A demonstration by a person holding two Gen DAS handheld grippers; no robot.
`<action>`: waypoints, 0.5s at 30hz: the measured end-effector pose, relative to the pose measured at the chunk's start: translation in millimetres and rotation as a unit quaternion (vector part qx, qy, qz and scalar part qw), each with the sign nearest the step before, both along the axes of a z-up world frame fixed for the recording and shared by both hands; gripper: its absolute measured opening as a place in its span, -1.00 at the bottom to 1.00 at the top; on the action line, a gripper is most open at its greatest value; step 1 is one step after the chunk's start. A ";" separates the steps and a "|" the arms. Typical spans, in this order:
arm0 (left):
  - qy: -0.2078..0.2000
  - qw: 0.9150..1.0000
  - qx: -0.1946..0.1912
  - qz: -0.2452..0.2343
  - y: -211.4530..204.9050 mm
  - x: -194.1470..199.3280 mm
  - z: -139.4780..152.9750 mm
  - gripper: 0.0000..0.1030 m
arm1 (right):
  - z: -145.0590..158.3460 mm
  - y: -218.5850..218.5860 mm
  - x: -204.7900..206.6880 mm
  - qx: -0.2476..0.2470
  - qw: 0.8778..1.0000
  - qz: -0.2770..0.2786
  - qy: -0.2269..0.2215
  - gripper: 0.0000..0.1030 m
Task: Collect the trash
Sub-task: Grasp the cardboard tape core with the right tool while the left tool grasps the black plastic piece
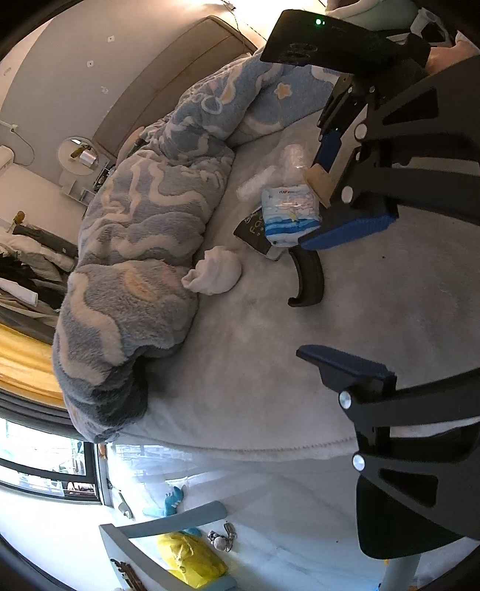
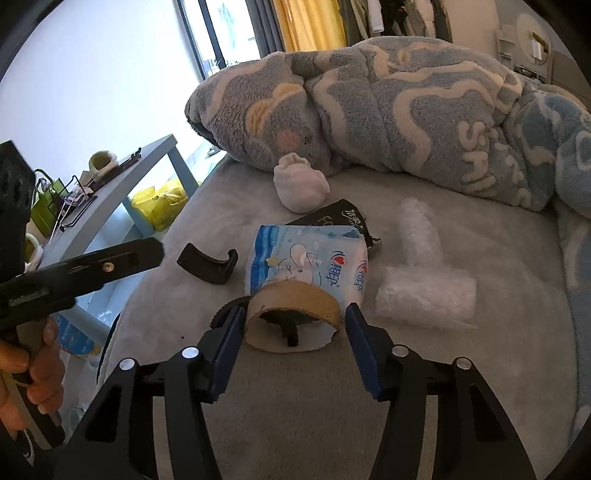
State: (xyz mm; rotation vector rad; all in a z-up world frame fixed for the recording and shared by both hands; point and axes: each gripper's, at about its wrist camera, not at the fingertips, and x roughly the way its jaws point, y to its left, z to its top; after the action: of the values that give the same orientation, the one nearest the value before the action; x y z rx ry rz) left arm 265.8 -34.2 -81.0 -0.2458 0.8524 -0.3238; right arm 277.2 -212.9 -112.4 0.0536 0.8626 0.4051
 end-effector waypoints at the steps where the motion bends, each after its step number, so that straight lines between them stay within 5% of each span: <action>1: 0.003 1.000 0.001 -0.002 -1.5 2.1 -1.7 -0.05 | 0.5 0.5 0.7 0.000 1.000 0.004 0.000 0.01; 15: 0.048 0.999 -0.015 -0.002 -11.3 25.3 -23.4 -0.55 | 9.2 -0.3 4.7 -0.009 1.000 0.017 -0.003 -0.01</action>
State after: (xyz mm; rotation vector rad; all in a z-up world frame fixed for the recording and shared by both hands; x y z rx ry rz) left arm 291.1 -45.5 -104.4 -0.2897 0.9437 -0.3301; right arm 281.9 -213.3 -103.2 0.0205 0.8616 0.4290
